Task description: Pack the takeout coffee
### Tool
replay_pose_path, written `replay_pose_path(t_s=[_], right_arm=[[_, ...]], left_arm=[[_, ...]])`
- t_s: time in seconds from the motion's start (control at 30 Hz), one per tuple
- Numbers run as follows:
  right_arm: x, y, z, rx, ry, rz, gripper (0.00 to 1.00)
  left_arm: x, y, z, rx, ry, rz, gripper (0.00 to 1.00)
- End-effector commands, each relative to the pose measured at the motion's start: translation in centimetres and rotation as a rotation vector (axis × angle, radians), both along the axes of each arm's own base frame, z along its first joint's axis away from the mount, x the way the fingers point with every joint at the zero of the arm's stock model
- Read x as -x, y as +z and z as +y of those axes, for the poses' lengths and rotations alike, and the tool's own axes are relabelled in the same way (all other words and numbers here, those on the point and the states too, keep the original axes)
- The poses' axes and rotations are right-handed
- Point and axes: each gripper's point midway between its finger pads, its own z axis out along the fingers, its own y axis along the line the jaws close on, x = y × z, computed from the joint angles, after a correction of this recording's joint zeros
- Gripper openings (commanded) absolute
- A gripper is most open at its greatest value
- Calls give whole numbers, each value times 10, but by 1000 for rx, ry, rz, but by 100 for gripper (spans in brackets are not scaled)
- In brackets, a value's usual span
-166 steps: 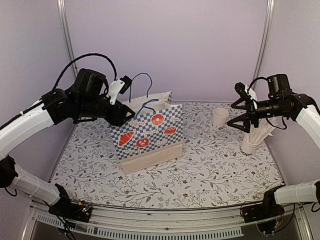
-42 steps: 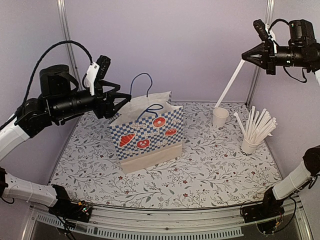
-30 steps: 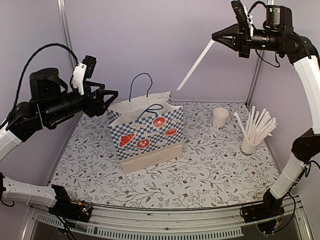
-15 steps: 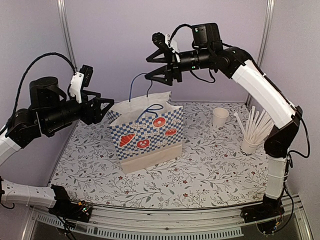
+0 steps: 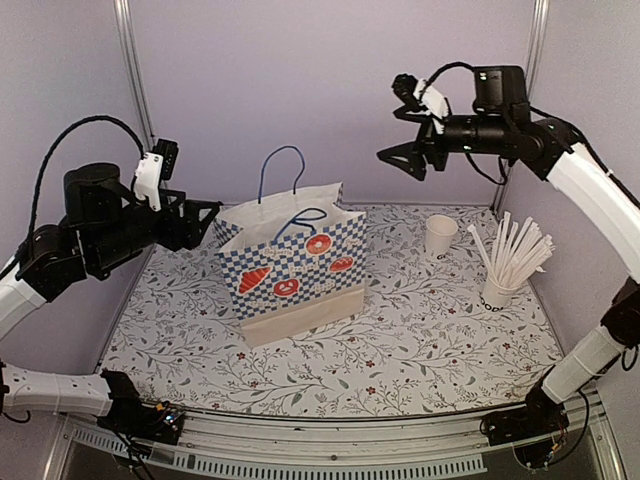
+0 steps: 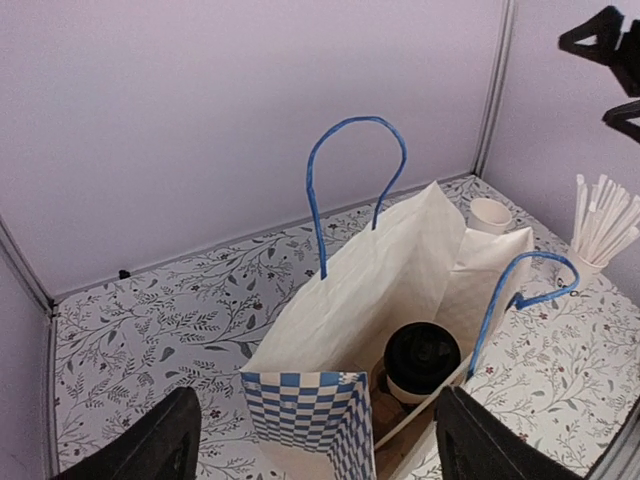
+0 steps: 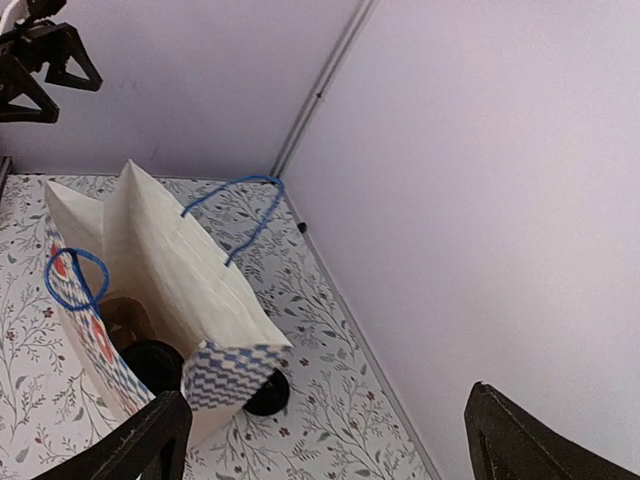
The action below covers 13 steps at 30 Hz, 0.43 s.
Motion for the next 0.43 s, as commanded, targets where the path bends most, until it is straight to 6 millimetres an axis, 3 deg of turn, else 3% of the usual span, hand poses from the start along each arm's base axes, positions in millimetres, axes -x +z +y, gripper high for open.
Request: replay_pose_path(t_s=[0.0,0.13,0.3,0.4], right_arm=[[-16,6,-93,-107,-209,-16,99],[-26,4,-171,-246,-475,42,99],[5,31,-226,-362,-692,-66,99],[16,33,-243,-399,-728,-76,99]], left_arm=[[-23,-6,22,-5,123,4,85],[-46,-5,37,-23,172,14,87],[-62,4,42,30,174,21,87],[-61,7,34,79,129,21,87]])
